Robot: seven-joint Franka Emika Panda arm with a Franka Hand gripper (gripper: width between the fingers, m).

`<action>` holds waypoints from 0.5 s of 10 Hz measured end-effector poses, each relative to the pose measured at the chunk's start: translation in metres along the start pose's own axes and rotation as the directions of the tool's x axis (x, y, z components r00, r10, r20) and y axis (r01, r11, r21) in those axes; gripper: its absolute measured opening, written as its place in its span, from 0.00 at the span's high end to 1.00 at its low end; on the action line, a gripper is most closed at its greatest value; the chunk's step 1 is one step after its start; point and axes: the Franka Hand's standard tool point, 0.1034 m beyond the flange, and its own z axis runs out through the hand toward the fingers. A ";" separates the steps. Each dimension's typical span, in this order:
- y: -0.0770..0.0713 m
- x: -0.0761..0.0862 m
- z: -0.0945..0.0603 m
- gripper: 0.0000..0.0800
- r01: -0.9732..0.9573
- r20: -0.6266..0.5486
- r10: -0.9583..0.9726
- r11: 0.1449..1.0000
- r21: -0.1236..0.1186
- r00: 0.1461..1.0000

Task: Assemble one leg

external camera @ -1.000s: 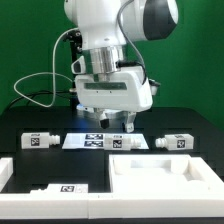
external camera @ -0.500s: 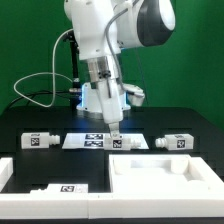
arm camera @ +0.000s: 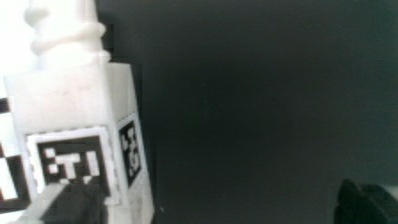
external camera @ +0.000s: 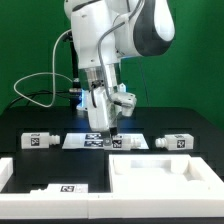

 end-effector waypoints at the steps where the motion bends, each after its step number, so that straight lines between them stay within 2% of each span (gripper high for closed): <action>1: 0.011 0.000 0.001 0.19 -0.020 0.006 0.020 1.000 -0.010 1.000; 2: 0.021 0.000 0.004 0.19 -0.017 0.005 0.017 1.000 -0.026 1.000; 5: 0.040 0.000 0.009 0.19 -0.038 0.002 0.038 0.998 -0.050 0.999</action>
Offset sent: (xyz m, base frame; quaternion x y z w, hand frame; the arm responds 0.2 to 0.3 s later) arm -0.0291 0.0139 0.0051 -0.0047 -0.0155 0.0242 0.9996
